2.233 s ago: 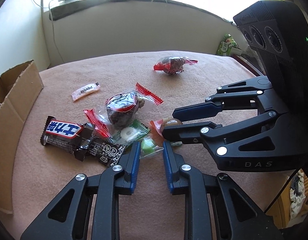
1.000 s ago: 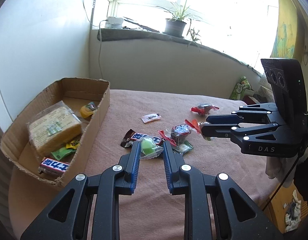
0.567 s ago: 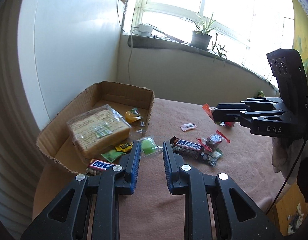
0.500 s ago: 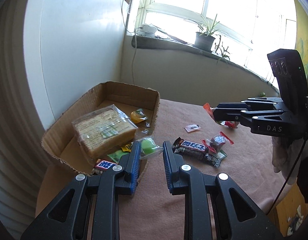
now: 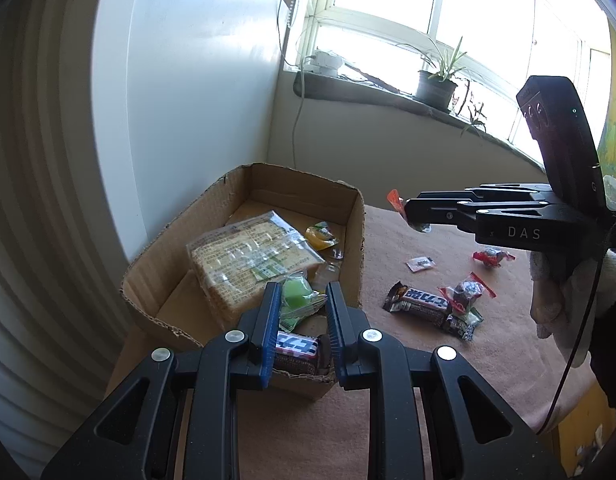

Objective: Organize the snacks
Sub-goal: 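Carry both candies with the left and right grippers over the cardboard box, then open both grippers to drop the two candies into the box, then withdraw both tools from the box toward the Snickers bar and clear bag, then close the left gripper on the Snickers bar while the right gripper closes on the clear red-edged bag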

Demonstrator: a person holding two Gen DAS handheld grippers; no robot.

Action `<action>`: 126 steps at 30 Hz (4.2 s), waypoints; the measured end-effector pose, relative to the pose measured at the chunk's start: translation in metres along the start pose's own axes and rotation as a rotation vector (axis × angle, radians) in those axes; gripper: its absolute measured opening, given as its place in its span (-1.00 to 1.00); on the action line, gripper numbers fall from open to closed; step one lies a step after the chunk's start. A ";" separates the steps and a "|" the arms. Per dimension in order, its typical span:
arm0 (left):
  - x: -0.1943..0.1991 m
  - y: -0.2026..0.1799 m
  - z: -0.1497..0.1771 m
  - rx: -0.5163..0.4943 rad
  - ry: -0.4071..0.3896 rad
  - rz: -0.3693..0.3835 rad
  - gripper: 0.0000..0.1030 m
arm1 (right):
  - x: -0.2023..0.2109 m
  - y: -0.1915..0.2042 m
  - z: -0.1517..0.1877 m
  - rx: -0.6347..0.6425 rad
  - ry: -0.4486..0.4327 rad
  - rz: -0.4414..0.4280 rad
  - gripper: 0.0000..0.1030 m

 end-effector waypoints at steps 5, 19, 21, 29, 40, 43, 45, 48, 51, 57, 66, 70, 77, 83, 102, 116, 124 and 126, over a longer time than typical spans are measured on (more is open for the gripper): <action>-0.004 0.005 -0.002 0.005 0.006 -0.006 -0.59 | -0.019 0.002 -0.010 0.000 0.015 -0.010 -0.49; -0.011 0.015 -0.003 0.020 0.016 -0.037 -0.57 | -0.057 0.007 -0.027 0.000 0.049 -0.040 -0.48; -0.011 0.016 -0.003 0.021 0.017 -0.038 -0.57 | -0.059 0.009 -0.027 0.000 0.052 -0.049 -0.48; -0.011 0.016 -0.005 0.025 0.013 -0.049 -0.41 | -0.065 0.011 -0.029 0.006 0.055 -0.046 -0.47; -0.010 0.018 -0.006 0.025 0.019 -0.129 0.56 | -0.052 0.008 -0.036 -0.009 -0.005 -0.023 0.81; -0.012 0.019 -0.005 0.033 0.029 -0.136 0.56 | -0.052 0.007 -0.035 -0.017 0.004 -0.016 0.83; -0.012 0.020 -0.004 0.040 0.033 -0.137 0.56 | -0.051 0.007 -0.034 -0.018 0.007 -0.018 0.84; -0.010 0.019 -0.004 0.039 0.033 -0.140 0.56 | -0.047 0.008 -0.033 -0.018 0.005 -0.015 0.84; -0.008 0.017 -0.005 0.038 0.031 -0.142 0.56 | -0.043 0.008 -0.033 -0.021 -0.001 -0.016 0.84; -0.005 0.010 -0.005 0.031 0.026 -0.134 0.56 | -0.031 0.008 -0.030 -0.026 -0.016 -0.013 0.84; 0.001 -0.008 -0.006 0.012 0.015 -0.113 0.56 | -0.006 0.001 -0.018 -0.047 -0.041 -0.005 0.84; 0.003 -0.016 -0.006 0.006 0.012 -0.094 0.56 | 0.009 -0.006 -0.011 -0.068 -0.058 -0.003 0.84; 0.005 -0.038 0.000 0.002 0.019 -0.037 0.56 | 0.037 -0.030 0.012 -0.145 -0.069 -0.023 0.84; 0.000 -0.065 0.010 -0.009 0.047 0.029 0.56 | 0.046 -0.047 0.036 -0.194 -0.031 -0.054 0.84; -0.028 -0.116 0.029 -0.038 0.142 0.123 0.56 | 0.055 -0.087 0.100 -0.301 0.024 0.024 0.82; -0.067 -0.127 0.034 -0.009 0.245 0.162 0.52 | 0.023 -0.100 0.122 -0.316 0.110 -0.007 0.63; -0.087 -0.129 0.034 0.023 0.290 0.177 0.45 | 0.008 -0.110 0.128 -0.322 0.146 -0.016 0.44; -0.091 -0.129 0.033 0.034 0.299 0.182 0.45 | 0.005 -0.113 0.130 -0.334 0.146 -0.032 0.44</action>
Point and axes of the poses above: each gripper's, at about its wrist camera, not at the fingertips, and x roughly against the way its jaws point, y to its left, z to its underside, the point moved 4 cm from there along -x, roughly the way its jaws point, and after that the axes turned 6 degrees about -z, right-handed, at the moved point
